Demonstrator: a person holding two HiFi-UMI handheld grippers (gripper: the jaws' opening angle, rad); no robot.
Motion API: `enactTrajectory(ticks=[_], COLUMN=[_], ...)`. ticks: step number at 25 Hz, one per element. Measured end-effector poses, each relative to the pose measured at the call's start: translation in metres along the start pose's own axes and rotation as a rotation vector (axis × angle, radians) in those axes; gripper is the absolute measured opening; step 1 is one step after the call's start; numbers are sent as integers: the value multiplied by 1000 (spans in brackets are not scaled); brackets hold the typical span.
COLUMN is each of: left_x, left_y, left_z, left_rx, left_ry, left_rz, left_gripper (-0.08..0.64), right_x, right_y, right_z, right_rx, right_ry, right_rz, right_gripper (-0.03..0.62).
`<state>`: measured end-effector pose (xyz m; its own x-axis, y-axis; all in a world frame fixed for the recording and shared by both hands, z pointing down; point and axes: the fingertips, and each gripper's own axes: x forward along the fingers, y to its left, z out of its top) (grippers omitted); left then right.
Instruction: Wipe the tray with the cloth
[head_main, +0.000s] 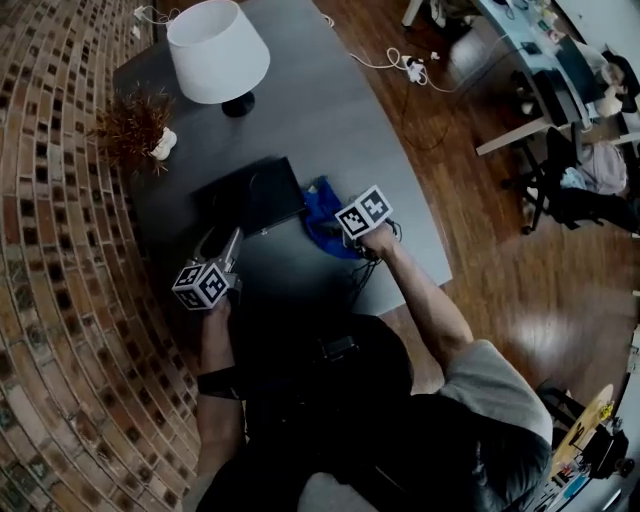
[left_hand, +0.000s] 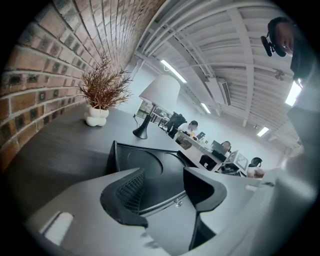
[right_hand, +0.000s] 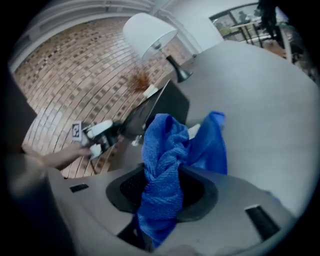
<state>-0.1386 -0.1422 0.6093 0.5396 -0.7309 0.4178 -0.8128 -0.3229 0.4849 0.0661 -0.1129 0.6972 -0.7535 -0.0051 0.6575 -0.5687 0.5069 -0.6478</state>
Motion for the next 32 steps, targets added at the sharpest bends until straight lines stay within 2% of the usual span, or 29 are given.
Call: enactTrajectory(ticks=[2,4,7,9,11,13,15,17,20,22,25,28,32], left_x=[-2,-12,-30,-31,-26,-21,-17,-17,-22,-25,-18,-3,23], left_y=[-2,-4,-16,-27,-27,-18,-10,-3,10,25,35,44,36], left_z=[0,2,-9,-27,-44,-50,-46,-43,-39,-32,-18,-3,7], left_rx=[-11,-42,-153,-260,-375,-451,-491,-485,-467,-452,-469,-388,-302], left_ry=[-7,-44,-93,-80,-72,-84,-103,-95,-92,-107,-109,-58,5], left_rz=[-3,14,20,-5,-17,-9,-4,-3,3,23,6,4,-21], left_gripper=[244,225,209,209,209,210,210,179,176,178,189,190,192], right_x=[-9,-30,-67,-64,-30,8,34,47,43,35,21,15,22], right_y=[3,-18,-31,-25,-23,-20,-28,-35,-32,-25,-10,15,53], right_z=[-20,6,108,174,215,232,224,212,192,164,106,49,-4], right_rx=[-59,-91,-190,-304,-430,-570,-627,-554,-399,-327,-256,-173,-81], right_ry=[70,11,-204,-279,-225,-59,142,225,234,218,152,42,-67], right_rz=[-13,-137,-327,-362,-358,-366,-387,-334,-196,-121,-59,-26,-13], right_gripper=[141,143,144,146,146,146,145,139,138,137,138,138,138])
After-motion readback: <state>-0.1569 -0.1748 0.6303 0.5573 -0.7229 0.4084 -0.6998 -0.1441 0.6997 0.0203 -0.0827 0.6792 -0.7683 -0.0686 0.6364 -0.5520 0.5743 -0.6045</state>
